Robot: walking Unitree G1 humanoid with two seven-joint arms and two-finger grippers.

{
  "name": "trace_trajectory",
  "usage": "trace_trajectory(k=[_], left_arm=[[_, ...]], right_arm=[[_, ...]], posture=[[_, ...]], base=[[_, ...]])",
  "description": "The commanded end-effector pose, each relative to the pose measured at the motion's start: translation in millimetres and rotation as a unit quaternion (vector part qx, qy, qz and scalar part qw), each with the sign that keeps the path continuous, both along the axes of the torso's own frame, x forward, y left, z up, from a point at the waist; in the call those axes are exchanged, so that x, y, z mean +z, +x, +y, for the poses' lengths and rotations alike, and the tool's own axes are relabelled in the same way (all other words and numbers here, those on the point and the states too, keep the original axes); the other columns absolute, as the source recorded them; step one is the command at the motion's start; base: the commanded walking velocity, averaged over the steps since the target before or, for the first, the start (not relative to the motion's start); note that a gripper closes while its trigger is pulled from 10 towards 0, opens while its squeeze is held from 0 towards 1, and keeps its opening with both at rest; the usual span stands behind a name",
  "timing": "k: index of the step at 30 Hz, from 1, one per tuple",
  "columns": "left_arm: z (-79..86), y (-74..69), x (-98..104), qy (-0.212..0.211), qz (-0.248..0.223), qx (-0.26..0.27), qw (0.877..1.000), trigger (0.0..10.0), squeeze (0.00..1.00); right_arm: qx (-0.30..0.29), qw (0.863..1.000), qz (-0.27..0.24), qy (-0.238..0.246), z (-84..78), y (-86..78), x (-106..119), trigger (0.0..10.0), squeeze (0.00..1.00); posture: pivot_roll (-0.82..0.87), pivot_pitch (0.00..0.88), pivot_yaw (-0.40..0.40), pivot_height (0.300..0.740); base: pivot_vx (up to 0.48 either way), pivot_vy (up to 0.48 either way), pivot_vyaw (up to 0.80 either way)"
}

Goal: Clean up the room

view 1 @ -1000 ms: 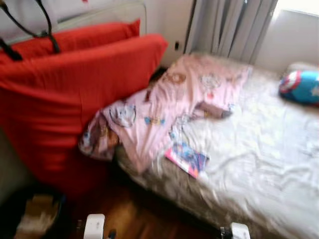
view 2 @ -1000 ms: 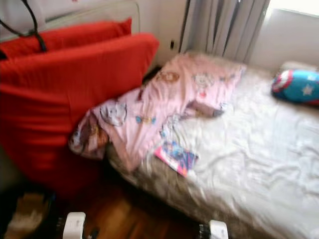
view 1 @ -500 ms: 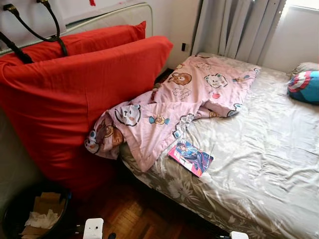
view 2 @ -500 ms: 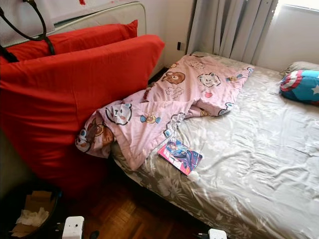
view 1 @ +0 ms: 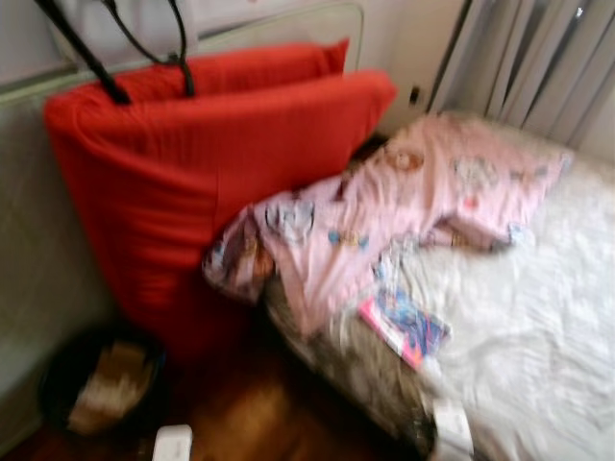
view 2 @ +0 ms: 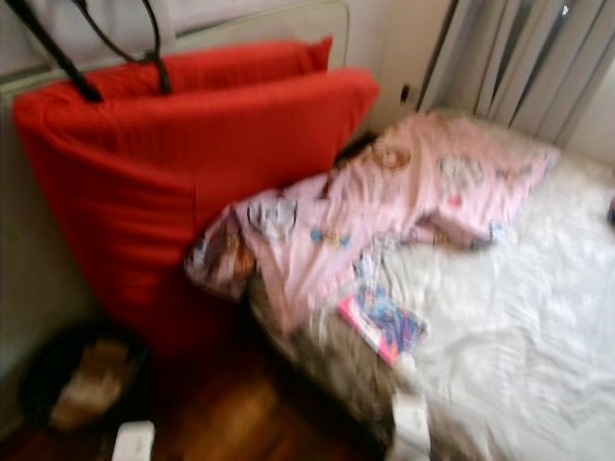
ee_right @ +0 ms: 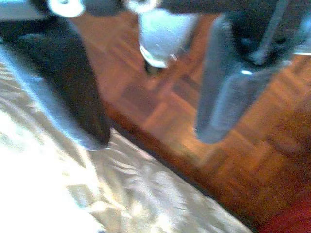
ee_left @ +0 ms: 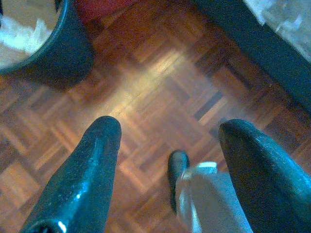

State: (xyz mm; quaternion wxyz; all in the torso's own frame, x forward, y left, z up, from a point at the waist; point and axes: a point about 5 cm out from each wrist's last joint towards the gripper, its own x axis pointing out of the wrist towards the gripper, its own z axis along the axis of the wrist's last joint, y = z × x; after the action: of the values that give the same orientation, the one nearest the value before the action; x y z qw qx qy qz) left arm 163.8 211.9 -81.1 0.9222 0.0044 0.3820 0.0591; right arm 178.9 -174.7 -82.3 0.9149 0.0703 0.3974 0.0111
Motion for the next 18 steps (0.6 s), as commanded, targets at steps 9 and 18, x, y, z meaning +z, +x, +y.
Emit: trace_trajectory(k=[9,18], left_arm=[[-9.6,2.4,-0.7,-0.015,-0.003,-0.002,1.000,10.0,0.00],[-13.0,19.6,9.4,-0.022,-0.049,-0.014,0.998,10.0,0.00]], right_arm=[[-0.019,0.999,0.033,-0.004,-9.2,-17.4,-7.7,10.0,0.00],[-0.024,1.000,0.004,0.007,-6.5,-4.5,-1.5,10.0,0.00]], posture=[[0.00,0.055,-0.050,0.740],[0.00,0.053,-0.046,0.740]], base=[[0.287,0.000,0.00],[0.031,0.000,0.00]])
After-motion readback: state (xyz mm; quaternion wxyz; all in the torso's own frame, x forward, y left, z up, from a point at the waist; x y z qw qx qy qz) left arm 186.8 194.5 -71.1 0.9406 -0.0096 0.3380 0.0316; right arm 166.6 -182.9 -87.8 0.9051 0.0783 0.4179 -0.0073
